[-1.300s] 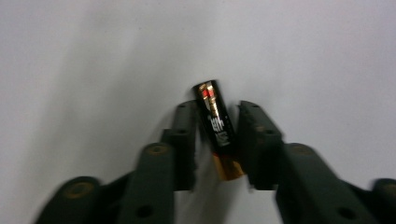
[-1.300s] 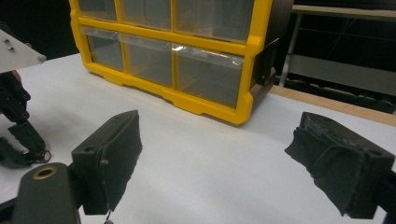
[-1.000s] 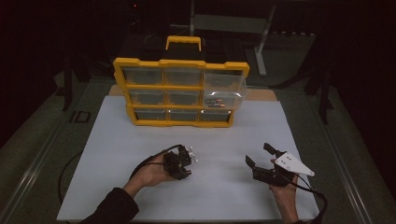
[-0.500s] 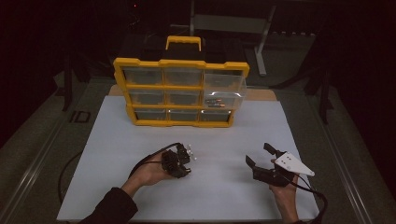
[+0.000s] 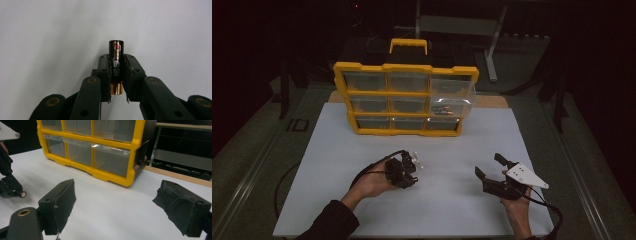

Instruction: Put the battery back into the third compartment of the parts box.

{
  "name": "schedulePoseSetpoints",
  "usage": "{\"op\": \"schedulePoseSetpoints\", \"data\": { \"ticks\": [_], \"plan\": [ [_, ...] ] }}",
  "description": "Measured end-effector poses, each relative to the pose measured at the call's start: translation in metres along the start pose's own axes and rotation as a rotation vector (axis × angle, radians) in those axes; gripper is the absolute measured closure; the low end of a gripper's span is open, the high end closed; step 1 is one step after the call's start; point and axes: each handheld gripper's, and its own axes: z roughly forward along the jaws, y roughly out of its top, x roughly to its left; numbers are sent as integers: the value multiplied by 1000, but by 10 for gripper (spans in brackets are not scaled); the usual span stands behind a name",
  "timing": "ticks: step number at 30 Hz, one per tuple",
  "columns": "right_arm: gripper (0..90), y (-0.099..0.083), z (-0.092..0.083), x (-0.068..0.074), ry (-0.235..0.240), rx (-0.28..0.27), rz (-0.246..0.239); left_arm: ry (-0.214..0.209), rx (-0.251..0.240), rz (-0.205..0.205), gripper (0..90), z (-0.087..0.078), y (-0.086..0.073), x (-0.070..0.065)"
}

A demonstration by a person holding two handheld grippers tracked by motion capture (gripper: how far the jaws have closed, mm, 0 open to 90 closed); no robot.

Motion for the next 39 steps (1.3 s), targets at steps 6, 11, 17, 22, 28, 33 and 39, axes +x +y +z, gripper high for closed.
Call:
{"op": "schedulePoseSetpoints", "data": {
  "ticks": [6, 11, 17, 22, 28, 33, 39],
  "plan": [
    [143, 0, 0, 0, 0, 1, 0, 8, -20, 1, 780, -6, 1, 1],
    [143, 0, 0, 0, 0, 0, 0, 14, -39, 3, 780, -11, 3, 1],
    [143, 0, 0, 0, 0, 1, 0, 25, -70, 3, 780, -19, 5, 2],
    [143, 0, 0, 0, 0, 1, 0, 27, -95, -1, 780, -25, 6, 4],
    [143, 0, 0, 0, 0, 1, 1, 30, -124, -7, 780, -33, 8, 6],
    [143, 0, 0, 0, 0, 1, 1, 34, -141, -8, 780, -38, 9, 7],
    [143, 0, 0, 0, 0, 1, 2, 39, -164, -6, 780, -47, 12, 11]
  ]
}}
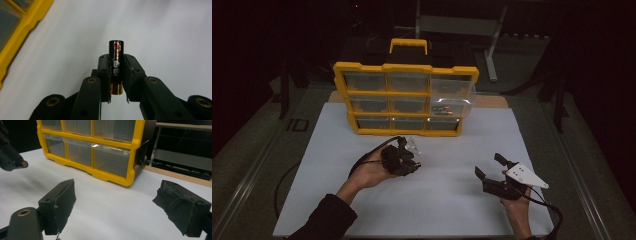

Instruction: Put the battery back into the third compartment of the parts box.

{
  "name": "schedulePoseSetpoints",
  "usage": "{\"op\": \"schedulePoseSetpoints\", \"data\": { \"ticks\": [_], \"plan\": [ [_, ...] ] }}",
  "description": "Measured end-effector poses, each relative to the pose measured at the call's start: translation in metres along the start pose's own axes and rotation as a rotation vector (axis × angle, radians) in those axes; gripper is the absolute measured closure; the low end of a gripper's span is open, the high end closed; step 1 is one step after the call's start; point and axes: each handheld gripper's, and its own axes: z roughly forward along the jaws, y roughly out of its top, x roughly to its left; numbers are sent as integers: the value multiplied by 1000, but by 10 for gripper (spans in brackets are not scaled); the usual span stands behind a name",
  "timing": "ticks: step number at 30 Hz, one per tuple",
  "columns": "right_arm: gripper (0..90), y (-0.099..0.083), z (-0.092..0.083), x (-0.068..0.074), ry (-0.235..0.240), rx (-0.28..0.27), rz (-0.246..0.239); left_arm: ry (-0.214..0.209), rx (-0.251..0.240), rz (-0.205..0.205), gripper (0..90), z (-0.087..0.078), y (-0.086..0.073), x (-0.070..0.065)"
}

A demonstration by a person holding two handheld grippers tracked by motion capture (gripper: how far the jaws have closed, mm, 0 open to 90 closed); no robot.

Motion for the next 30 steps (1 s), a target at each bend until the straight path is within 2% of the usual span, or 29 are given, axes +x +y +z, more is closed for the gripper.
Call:
{"op": "schedulePoseSetpoints", "data": {
  "ticks": [11, 17, 28, 30],
  "plan": [
    [143, 0, 0, 0, 0, 0, -1, 14, -57, 0, 780, -12, 6, 7],
    [143, 0, 0, 0, -1, 0, -3, 38, -77, 4, 780, -19, 9, 10],
    [143, 0, 0, 0, -1, 1, -2, 53, -134, -8, 780, -32, 15, 17],
    [143, 0, 0, 0, -1, 1, -1, 48, -156, -17, 780, -36, 16, 20]
  ]
}}
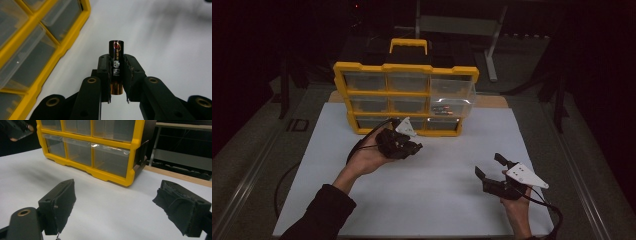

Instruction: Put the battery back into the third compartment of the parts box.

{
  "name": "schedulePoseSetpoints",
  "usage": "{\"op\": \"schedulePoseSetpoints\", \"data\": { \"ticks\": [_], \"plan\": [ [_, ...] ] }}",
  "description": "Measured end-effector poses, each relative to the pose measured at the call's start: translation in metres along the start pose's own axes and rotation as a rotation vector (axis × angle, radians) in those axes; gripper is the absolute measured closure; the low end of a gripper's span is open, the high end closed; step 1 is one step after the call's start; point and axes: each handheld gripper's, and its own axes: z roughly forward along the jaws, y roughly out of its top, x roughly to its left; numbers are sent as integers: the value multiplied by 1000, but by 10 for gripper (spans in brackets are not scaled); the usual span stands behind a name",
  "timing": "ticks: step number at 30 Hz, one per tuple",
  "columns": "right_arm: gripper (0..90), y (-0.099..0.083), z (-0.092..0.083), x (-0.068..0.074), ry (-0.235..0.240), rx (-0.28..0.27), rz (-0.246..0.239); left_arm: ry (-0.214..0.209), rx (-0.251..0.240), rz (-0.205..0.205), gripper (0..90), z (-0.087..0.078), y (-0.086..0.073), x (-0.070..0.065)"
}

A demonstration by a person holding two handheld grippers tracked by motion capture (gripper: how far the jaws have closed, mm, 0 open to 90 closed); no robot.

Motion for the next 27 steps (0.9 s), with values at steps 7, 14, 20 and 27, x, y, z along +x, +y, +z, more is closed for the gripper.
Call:
{"op": "schedulePoseSetpoints", "data": {
  "ticks": [7, 14, 20, 27],
  "plan": [
    [143, 0, 0, 0, 0, 0, -1, 6, -42, -6, 781, -9, 6, 6],
    [143, 0, 0, 0, 0, 0, 0, 8, -90, -22, 780, -14, 10, 9],
    [143, 0, 0, 0, -1, 0, 0, 6, -137, -39, 781, -18, 11, 12],
    [143, 0, 0, 0, -1, 0, 0, 17, -184, -54, 780, -24, 12, 15]
  ]
}}
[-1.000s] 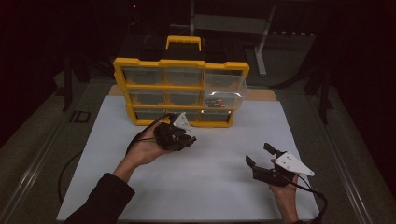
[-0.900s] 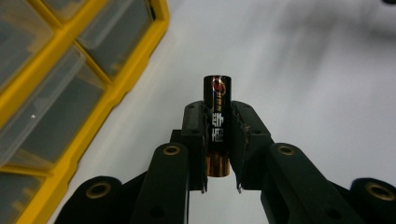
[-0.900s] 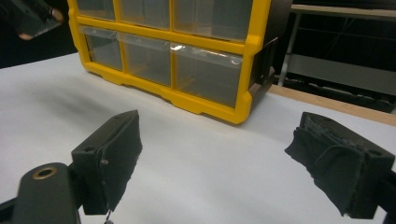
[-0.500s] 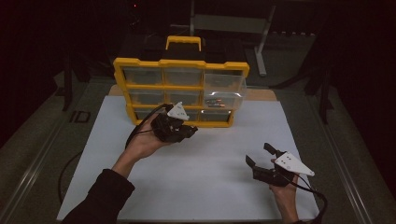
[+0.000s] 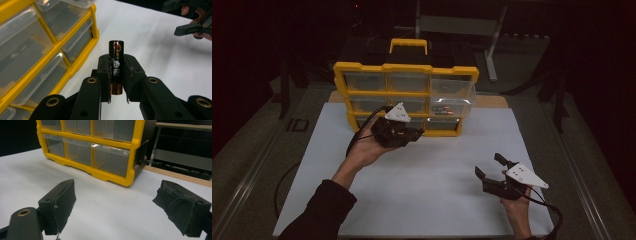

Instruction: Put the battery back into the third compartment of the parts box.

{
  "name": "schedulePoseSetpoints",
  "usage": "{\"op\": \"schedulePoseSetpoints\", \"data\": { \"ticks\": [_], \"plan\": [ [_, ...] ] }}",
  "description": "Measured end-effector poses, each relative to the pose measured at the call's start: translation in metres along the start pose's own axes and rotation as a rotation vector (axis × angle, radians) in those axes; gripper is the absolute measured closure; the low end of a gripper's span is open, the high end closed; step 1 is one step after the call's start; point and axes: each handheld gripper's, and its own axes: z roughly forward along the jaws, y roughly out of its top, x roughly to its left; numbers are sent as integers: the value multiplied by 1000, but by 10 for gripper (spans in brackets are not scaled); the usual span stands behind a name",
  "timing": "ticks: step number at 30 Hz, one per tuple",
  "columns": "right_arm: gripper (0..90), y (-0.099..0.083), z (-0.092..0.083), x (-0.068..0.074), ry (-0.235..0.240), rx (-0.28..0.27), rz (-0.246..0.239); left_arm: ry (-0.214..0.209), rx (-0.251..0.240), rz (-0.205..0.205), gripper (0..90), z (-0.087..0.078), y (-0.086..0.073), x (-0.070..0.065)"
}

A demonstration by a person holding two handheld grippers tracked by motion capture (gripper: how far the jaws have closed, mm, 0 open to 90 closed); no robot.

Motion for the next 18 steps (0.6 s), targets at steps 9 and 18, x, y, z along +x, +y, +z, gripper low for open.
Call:
{"op": "schedulePoseSetpoints", "data": {
  "ticks": [9, 18],
  "plan": [
    [143, 0, 0, 0, 0, 0, 0, 1, -36, -8, 780, -7, 7, 3],
    [143, 0, 0, 0, 0, 0, -1, 3, -57, -5, 780, -13, 13, 4]
  ]
}}
